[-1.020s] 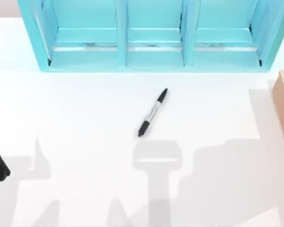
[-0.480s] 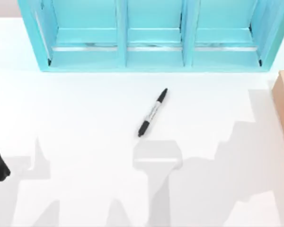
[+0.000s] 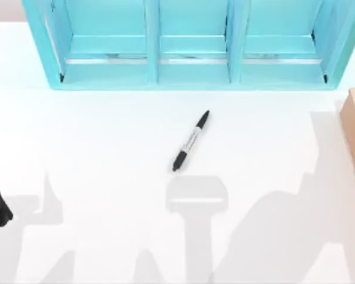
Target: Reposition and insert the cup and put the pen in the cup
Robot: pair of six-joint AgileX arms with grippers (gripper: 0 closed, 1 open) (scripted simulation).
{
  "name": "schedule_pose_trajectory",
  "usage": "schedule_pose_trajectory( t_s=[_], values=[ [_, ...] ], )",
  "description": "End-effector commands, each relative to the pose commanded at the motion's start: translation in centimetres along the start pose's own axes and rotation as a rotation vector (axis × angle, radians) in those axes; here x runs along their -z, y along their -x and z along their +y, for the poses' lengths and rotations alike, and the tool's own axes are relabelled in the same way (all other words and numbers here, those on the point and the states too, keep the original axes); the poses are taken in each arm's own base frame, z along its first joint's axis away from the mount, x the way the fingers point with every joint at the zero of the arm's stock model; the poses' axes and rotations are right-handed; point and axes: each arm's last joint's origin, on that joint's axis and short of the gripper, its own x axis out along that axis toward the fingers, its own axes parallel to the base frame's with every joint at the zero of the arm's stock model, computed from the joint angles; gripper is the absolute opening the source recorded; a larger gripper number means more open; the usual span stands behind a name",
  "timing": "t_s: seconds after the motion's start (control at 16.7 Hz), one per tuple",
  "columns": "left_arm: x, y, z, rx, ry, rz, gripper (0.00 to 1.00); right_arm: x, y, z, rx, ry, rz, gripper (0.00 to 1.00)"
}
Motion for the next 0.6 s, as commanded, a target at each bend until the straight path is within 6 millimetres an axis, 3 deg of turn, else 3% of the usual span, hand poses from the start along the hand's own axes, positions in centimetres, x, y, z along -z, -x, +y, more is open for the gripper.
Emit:
schedule_pose_trajectory(
  t_s=[0.3,0.6],
  values=[
    [0.0,0.0,0.0,0.000,0.000,0.000,1.00,0.3,-5.2,0.1,0.000,0.001,-0.001,1.00],
    [0.0,0.0,0.0,0.000,0.000,0.000,1.00,0.4,-5.6,0.0,-0.001,0.000,0.002,1.00]
  ],
)
